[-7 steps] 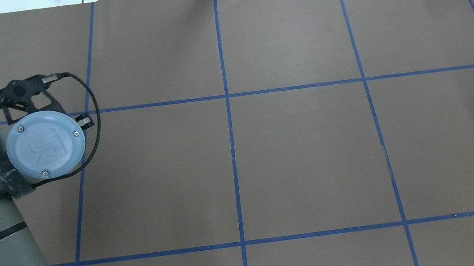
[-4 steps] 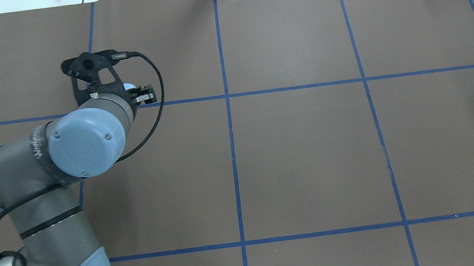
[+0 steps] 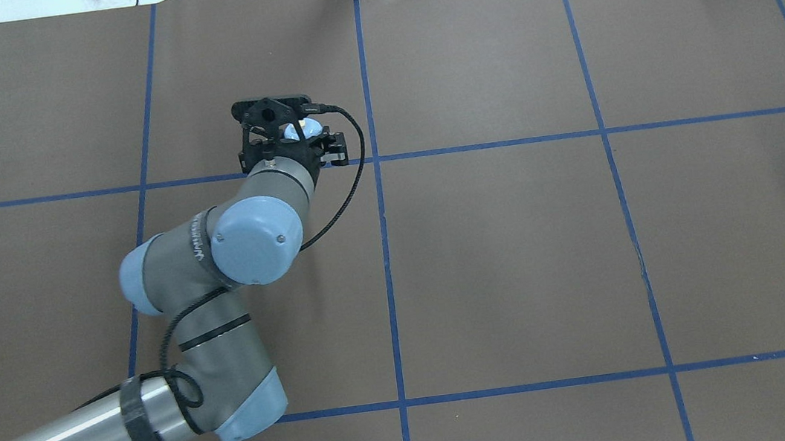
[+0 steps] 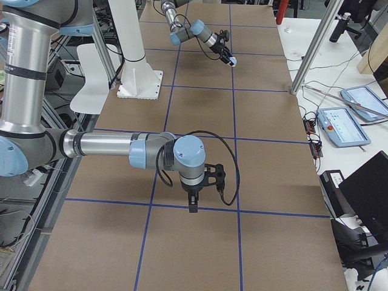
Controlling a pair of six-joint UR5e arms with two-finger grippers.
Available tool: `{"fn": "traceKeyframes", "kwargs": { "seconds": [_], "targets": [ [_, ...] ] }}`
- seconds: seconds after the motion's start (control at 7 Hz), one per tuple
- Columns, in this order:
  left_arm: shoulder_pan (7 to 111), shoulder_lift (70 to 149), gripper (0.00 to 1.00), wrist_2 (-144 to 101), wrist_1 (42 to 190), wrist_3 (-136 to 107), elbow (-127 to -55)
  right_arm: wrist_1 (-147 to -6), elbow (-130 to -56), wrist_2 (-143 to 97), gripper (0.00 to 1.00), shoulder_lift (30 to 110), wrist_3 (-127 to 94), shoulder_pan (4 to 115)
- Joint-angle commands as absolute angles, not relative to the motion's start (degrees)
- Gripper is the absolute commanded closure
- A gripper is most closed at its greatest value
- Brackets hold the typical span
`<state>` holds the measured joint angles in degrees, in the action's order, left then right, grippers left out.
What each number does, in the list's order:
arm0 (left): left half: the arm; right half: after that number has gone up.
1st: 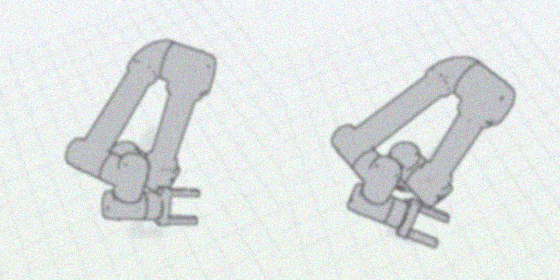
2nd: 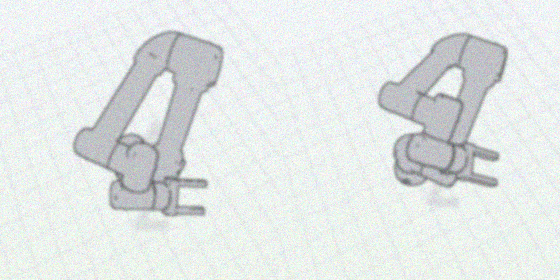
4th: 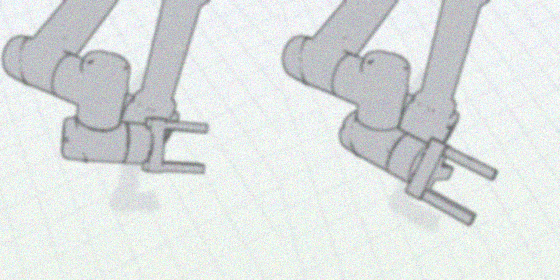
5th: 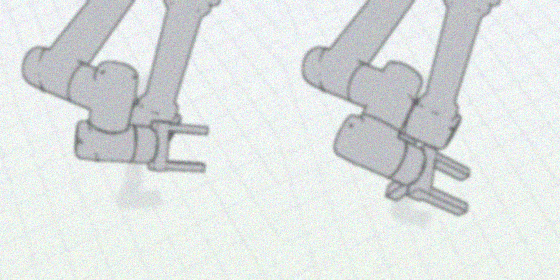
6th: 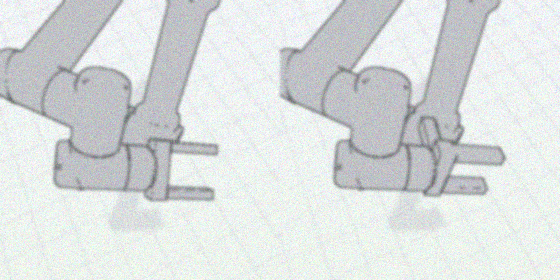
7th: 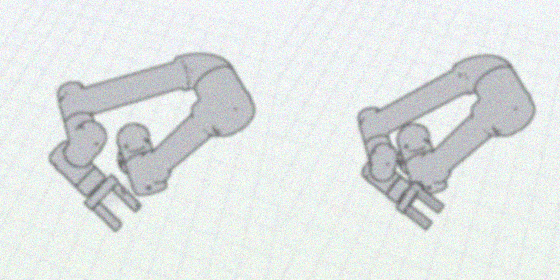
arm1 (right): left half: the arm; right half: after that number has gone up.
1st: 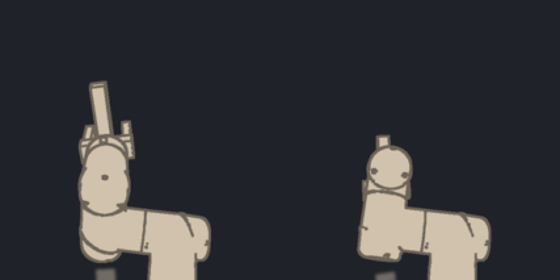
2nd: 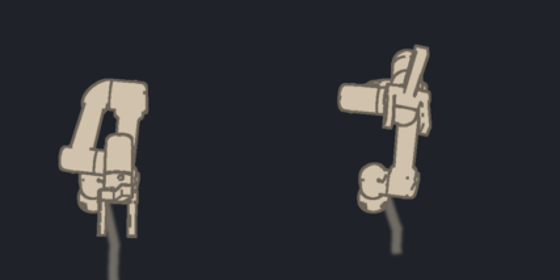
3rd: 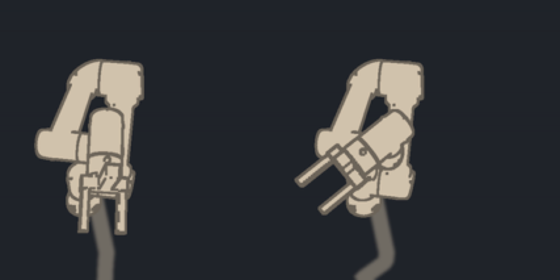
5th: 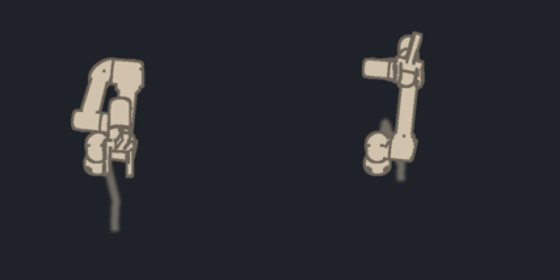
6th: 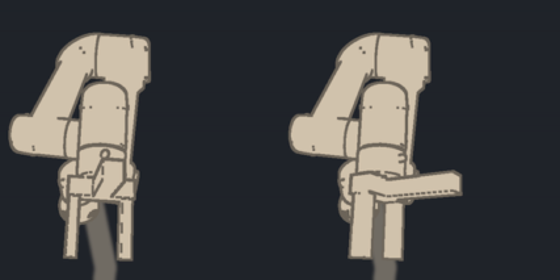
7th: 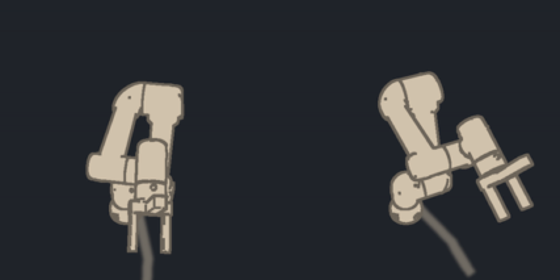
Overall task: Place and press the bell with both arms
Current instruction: 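Move the left gripper with the bell over the table center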
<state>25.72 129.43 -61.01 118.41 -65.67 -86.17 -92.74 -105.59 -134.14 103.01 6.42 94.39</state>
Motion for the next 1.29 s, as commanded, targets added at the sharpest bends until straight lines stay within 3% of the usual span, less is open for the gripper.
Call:
{"fn": "traceKeyframes", "kwargs": {
  "seconds": [0.0,1.14],
  "targets": [
    [24.0,136.8,1.00,-57.2,128.7,-65.3,-70.0,-92.8,-105.6,-134.2,0.00,103.0,6.4,94.3],
    [21.3,139.8,1.00,-57.3,128.9,-65.3,-65.6,-92.8,-105.5,-134.1,0.00,103.1,6.4,94.4]
  ]
}}
